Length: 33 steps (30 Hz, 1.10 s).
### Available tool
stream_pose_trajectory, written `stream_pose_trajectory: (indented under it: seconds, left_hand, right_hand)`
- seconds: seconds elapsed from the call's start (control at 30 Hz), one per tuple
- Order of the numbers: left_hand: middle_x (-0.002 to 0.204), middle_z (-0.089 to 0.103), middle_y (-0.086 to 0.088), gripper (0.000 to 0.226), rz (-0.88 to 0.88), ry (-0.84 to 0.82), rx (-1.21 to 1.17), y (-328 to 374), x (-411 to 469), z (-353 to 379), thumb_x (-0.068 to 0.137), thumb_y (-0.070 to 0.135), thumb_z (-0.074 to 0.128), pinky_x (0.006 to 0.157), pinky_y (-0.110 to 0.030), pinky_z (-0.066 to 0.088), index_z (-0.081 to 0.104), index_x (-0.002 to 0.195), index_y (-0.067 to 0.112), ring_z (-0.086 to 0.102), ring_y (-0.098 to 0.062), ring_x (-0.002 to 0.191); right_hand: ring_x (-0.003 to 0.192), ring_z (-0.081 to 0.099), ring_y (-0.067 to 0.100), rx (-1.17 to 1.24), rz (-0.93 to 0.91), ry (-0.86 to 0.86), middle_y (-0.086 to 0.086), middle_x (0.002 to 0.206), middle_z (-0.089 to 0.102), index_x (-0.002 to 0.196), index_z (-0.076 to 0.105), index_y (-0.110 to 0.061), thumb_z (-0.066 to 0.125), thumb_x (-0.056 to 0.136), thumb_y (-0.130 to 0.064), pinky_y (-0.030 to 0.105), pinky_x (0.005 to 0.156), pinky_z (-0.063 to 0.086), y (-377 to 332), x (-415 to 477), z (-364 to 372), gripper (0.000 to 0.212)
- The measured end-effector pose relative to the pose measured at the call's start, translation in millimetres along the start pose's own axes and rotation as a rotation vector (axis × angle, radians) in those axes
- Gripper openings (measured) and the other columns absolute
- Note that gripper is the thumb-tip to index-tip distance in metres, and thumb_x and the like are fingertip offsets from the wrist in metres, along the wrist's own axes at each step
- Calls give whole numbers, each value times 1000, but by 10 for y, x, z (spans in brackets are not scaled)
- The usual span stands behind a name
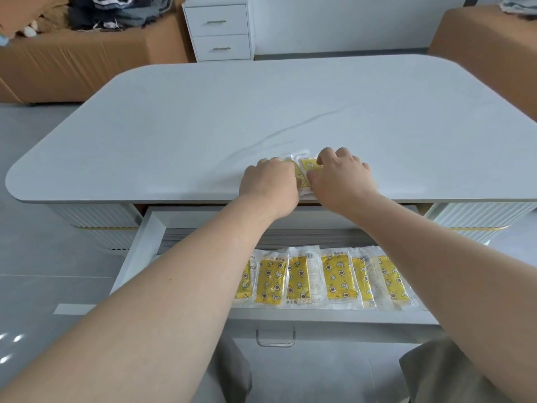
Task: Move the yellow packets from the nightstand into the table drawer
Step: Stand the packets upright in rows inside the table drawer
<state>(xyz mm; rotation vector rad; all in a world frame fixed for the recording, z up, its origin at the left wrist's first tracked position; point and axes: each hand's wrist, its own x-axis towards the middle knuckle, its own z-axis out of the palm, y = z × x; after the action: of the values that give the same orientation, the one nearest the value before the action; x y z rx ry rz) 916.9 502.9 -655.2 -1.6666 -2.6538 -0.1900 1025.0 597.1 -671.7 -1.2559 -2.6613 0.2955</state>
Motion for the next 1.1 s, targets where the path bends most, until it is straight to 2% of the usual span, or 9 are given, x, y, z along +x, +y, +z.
stream_pose_trajectory:
  seconds: [0.13, 0.27, 0.37, 0.53, 0.67, 0.8, 0.9, 1.03, 1.1]
  left_hand:
    - [96, 58, -2, 27, -4, 29, -43, -2, -10, 56, 100, 42, 53, 73, -36, 39, 47, 92, 17, 50, -24, 87]
    - [108, 62, -2, 37, 2, 104, -86, -27, 22, 113, 92, 48, 62, 84, -39, 48, 56, 109, 16, 55, -25, 103]
    - [117, 60, -5, 50, -41, 81, -98, -38, 56, 157, 90, 53, 63, 85, -38, 48, 54, 121, 14, 54, -25, 111]
    - [128, 58, -6, 65, -113, 28, -119, -44, 84, 196, 89, 59, 62, 95, -40, 44, 48, 134, 14, 50, -28, 122]
    - [123, 60, -6, 74, -146, 38, -150, -44, 79, 163, 83, 63, 67, 90, -38, 45, 47, 135, 14, 53, -27, 117]
    - [131, 54, -7, 84, -157, 91, -256, -45, 79, 153, 75, 55, 80, 95, -38, 43, 44, 138, 13, 49, -27, 122]
    - [137, 49, -7, 93, -155, 129, -340, -39, 69, 133, 71, 48, 86, 99, -37, 43, 39, 144, 15, 48, -27, 126]
    - [140, 43, -4, 87, -168, 154, -471, -13, 62, 111, 74, 29, 86, 84, -28, 42, 39, 146, 21, 55, -25, 117]
    - [139, 45, 0, 75, -225, 167, -609, -16, 78, 93, 77, 17, 80, 82, -25, 41, 43, 142, 25, 56, -20, 112]
  right_hand:
    - [107, 51, 33, 5, 10, -33, 12, 120, 50, 119, 56, -13, 38, 103, -37, 42, 93, 38, 11, -50, -10, 34]
    - [96, 52, 32, 45, 9, -22, 9, 115, 50, 107, 54, -12, 43, 102, -30, 40, 86, 39, -20, -84, -24, 21]
    - [93, 52, 31, 108, -1, -22, 8, 122, 49, 113, 53, -13, 46, 102, -27, 39, 85, 42, -36, -109, -25, 19]
    - [120, 49, 34, 189, 37, -16, 12, 137, 44, 136, 43, -17, 53, 99, -30, 42, 99, 39, -26, -107, -1, 40]
    - [134, 36, 31, 198, 146, -75, 10, 135, 52, 143, 36, -19, 48, 99, -39, 43, 108, 29, -1, -67, 26, 50]
    - [134, 37, 29, 239, 125, -59, 9, 133, 54, 144, 35, -20, 52, 97, -37, 42, 108, 29, -2, -71, 6, 53]
    - [127, 45, 32, 356, 150, -12, 11, 134, 48, 144, 35, -22, 65, 89, -31, 43, 106, 38, -9, -71, -40, 63]
    - [92, 54, 19, 520, 149, 37, 9, 136, 39, 151, 26, -25, 75, 82, -21, 33, 79, 46, -47, -102, -113, 84]
    - [88, 50, 17, 556, 183, 38, 8, 138, 37, 157, 18, -26, 78, 81, -19, 31, 75, 44, -61, -101, -136, 97]
